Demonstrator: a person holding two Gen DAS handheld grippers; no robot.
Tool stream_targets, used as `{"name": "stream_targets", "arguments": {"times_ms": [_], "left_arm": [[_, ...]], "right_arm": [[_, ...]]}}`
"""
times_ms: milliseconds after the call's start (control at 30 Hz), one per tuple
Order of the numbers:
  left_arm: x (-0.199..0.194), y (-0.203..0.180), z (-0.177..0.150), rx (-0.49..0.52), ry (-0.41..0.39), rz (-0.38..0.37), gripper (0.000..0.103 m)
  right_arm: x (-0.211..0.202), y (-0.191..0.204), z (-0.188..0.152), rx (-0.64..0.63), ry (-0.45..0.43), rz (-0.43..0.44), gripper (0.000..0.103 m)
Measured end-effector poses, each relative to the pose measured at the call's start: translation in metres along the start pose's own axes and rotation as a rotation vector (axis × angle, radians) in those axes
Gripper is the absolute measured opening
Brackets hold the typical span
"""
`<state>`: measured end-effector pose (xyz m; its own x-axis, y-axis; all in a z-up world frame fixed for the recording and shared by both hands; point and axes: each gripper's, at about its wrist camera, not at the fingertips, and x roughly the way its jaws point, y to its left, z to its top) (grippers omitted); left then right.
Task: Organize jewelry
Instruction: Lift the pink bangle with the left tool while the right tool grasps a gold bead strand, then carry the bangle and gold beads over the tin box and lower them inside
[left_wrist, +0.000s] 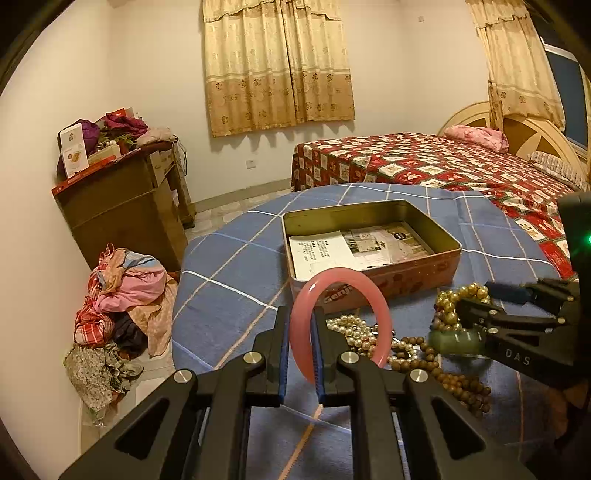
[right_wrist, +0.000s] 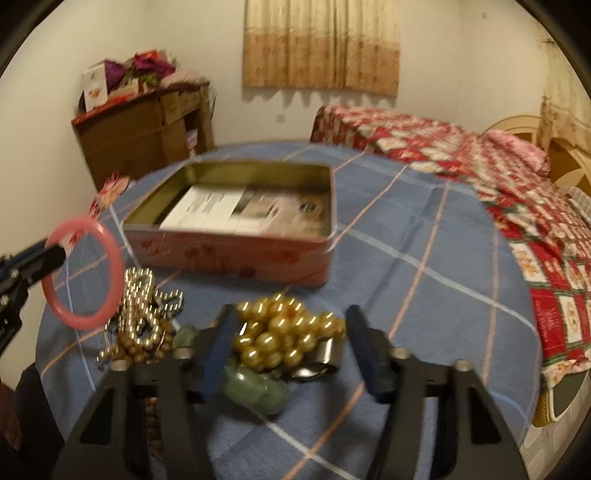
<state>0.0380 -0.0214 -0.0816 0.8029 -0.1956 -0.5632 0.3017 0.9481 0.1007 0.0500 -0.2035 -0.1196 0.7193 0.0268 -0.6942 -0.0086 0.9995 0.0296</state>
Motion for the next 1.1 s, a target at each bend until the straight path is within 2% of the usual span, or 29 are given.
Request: {"name": "stream_targets", "arguments": {"times_ms": [33,67,267,300,333,667,900,1100], "left_arm": [[0.000,0.001,0.000,-0.003,0.001,0.000,0.010],[0.000,0.001,0.000,-0.004,0.002,-0.001,0.010],[-0.002,0.001,0.000,-0.001,-0.005,-0.004,0.010],[-0.003,0.001,0.000,0.000,-0.007,-0.004,0.010],[-0.004,0.001,0.001,0.000,-0.009,-0.004,0.010],[-0.015,0.002,0.007,0.005,-0.030,-0.013,0.010],[-0.016,0.007,0.025,0.014,-0.055,0.022,0.010],[-0.015,0.007,0.044,0.012,-0.078,0.024,0.010]], "right_arm": [[-0.001,-0.001,-0.001,0.001,-0.001,0.009,0.036],[-0.001,-0.002,-0.002,0.003,-0.002,0.013,0.023],[-0.019,-0.010,-0.004,0.033,-0.066,0.000,0.021],[-0.022,-0.011,-0.002,0.035,-0.079,-0.002,0.014],[-0.025,-0.011,-0.001,0.035,-0.089,-0.006,0.013],[-0.038,-0.012,0.010,0.033,-0.133,-0.006,0.013],[-0.057,-0.011,0.027,0.003,-0.188,-0.032,0.013],[-0.062,-0.011,0.043,-0.019,-0.217,-0.038,0.013]]}}
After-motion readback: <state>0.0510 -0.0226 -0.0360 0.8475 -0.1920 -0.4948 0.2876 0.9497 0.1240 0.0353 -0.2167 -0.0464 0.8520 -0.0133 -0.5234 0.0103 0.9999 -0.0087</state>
